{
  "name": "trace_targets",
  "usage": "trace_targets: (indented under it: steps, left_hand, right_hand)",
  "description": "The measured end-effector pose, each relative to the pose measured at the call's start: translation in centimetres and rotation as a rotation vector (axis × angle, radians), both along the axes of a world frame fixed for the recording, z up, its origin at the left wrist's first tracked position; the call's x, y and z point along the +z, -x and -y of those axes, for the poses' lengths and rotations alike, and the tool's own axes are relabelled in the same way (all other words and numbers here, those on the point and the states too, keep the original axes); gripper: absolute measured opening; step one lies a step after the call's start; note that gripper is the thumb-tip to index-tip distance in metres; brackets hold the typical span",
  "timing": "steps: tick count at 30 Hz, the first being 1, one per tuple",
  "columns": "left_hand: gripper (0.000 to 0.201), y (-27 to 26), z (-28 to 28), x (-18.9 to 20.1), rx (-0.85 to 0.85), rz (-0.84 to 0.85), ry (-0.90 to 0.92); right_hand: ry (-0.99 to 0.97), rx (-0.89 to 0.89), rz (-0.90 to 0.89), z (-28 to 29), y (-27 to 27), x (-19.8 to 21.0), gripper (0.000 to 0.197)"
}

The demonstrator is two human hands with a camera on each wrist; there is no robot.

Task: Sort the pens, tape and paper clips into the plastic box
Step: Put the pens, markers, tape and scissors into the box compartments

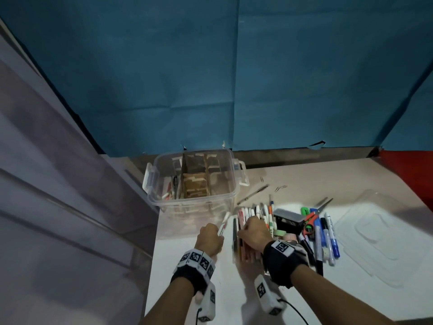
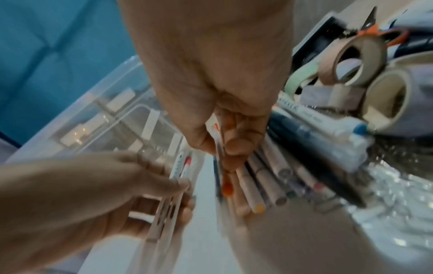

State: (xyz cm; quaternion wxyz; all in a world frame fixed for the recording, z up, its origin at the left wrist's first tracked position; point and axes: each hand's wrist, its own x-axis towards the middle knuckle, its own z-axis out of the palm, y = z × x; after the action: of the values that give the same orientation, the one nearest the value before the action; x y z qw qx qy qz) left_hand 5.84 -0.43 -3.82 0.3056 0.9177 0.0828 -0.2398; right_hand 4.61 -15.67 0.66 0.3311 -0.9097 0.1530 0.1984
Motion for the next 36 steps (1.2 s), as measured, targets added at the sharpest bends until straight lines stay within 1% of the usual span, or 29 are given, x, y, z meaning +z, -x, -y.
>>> trace_targets:
  steps: [2,5,7,10,12,16,20,25,29,32,36]
  left_hand:
    - [0.014,0.2,0.2,0.0,-0.002,0.000,0.000]
    - [0.021,0.4,0.5,-0.3,0.013,0.012,-0.003]
    - [0.022,0.4,0.5,-0.4,0.034,0.008,0.013]
    - [0.022,0.3,0.3,-0.6,0.052,-0.003,0.028]
    - [0.021,0.2,0.3,-0.5,0.045,-0.005,0.037]
    - [0.021,0.2,0.3,0.1,0.034,-0.013,0.061]
    - [0.017,0.3,0.0,0.1,0.022,-0.011,0.090]
    - [0.012,0.5,-0.3,-0.1,0.048,-0.005,0.165]
    - [0.013,0.9,-0.5,0.4,0.090,0.023,0.216]
    - [0.016,1.3,-0.7,0.6,0.096,0.026,0.221]
    - [0.016,1.7,-1.0,0.7,0.125,0.024,0.236]
  right_hand:
    - [0.038,0.034,0.015,-1.4,0.6,-0.4,0.013]
    - [0.110,0.114,0.047,-3.2,1.3,-0.9,0.022]
    - [0.113,0.115,0.045,-4.1,1.6,-1.0,0.026]
    - [0.107,0.107,0.043,-4.8,1.2,-1.1,0.025]
    - [0.112,0.090,0.035,-4.9,1.0,-0.9,0.027]
    - [0.119,0.065,0.037,-5.1,1.0,-0.8,0.025]
    - [0.114,0.054,-0.006,-4.8,0.9,-0.7,0.030]
    - [0.130,0.001,0.017,-4.7,1.6,-1.3,0.020]
    - [0.145,-0.019,0.044,-5.1,2.2,-1.8,0.011]
    - [0.176,0.014,0.063,-5.3,2.2,-1.7,0.016]
    - [0.263,0.044,0.093,-5.5,1.9,-1.7,0.020]
